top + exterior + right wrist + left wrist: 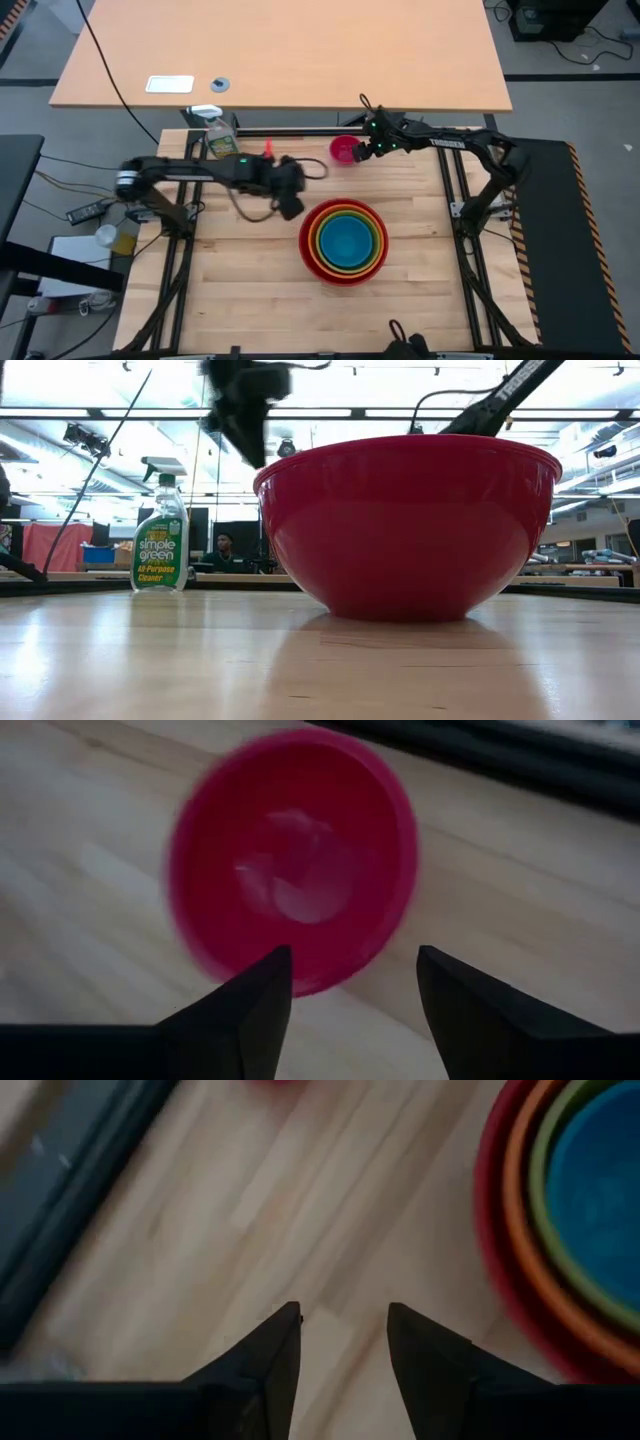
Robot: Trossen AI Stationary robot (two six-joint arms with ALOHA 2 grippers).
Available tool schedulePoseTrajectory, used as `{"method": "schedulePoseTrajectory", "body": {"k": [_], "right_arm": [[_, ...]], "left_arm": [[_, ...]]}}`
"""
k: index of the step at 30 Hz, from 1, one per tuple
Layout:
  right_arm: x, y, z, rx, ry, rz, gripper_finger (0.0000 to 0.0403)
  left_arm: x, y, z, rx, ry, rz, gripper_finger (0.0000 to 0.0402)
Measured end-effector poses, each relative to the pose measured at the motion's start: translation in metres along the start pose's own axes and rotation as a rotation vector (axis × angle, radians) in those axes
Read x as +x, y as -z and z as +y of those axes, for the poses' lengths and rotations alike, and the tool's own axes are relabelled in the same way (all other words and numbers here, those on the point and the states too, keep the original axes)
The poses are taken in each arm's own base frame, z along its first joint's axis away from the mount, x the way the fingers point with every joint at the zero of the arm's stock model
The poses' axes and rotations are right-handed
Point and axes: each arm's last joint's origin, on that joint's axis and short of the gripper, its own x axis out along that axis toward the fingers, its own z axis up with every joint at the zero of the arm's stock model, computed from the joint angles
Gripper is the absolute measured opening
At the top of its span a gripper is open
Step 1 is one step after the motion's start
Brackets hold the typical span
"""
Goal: Nest bowls inside each other
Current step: Stack the pink bowl on top of the blue bowl
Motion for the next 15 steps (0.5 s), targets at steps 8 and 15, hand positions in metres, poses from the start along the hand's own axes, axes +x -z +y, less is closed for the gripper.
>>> {"method": "schedulePoseTrajectory", "body": {"k": [8, 15], "right_arm": [[0.018, -0.001, -0.010, 0.074, 0.013, 0.024, 0.0227], [0.035, -0.005, -0.011, 0.112, -0.003, 0.001, 0.0211]], "left_arm": [[-0.015, 0.062, 0.040, -0.219, 0.035, 0.000, 0.0153], [-0.016, 0.083, 0.049, -0.346, 0.067, -0.054, 0.0153]]}}
